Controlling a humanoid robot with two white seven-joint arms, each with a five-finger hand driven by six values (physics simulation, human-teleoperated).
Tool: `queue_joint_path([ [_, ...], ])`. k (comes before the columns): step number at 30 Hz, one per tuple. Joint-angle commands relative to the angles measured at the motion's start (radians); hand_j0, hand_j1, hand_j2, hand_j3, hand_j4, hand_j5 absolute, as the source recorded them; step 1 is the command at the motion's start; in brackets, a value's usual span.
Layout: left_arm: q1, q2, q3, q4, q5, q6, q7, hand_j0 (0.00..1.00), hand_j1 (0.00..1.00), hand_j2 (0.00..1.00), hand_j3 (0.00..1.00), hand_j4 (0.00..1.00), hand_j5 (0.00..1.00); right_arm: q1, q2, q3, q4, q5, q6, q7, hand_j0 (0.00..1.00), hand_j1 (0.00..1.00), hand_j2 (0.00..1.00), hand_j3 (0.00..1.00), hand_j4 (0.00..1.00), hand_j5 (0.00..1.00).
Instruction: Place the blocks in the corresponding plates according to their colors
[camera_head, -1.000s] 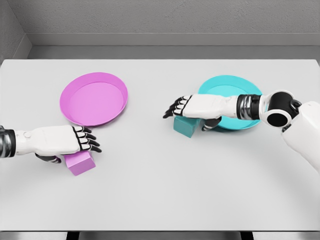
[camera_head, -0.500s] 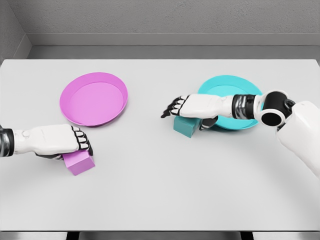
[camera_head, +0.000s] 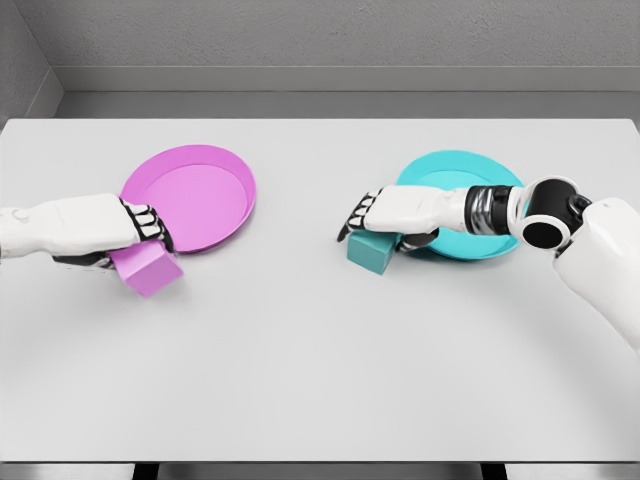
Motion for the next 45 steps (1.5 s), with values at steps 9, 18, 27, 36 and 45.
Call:
queue_joint_path([
  [9,-0.130,-0.198,0.001,0.332,0.054,0.001,-0.004,0.36,0.36,0.36,0.36,0.36,0.36,-0.005,0.007,-0.003,0.003,-0.006,0.003,0.000,0.60,0.60,0.60,0.60,0.60,0.60],
  [18,-0.169,-0.342,-0.007,0.410,0.038,0.001,-0.013,0.36,0.36,0.36,0.36,0.36,0.36,-0.014,0.027,-0.006,-0.002,-0.017,0.003,0.000,0.57,0.57,0.57,0.57,0.57,0.57],
  [27,-0.179,-0.379,-0.007,0.490,0.018,0.001,-0.011,0.65,0.65,0.65,0.65,0.65,0.65,-0.037,0.026,-0.132,-0.003,-0.102,0.003,0.000,0.57,0.57,0.57,0.57,0.57,0.57],
  [36,-0.184,-0.378,0.001,0.503,0.022,0.001,-0.011,1.00,1.00,1.00,1.00,1.00,1.00,-0.020,0.015,-0.422,0.237,-0.109,0.003,0.000,0.57,0.57,0.57,0.57,0.57,0.57],
  [45,-0.196,-0.302,0.073,0.501,0.045,0.001,-0.002,1.00,1.00,1.00,1.00,1.00,1.00,-0.008,0.012,-0.410,0.279,-0.100,0.003,0.000,1.00,1.00,1.00,1.00,1.00,1.00],
])
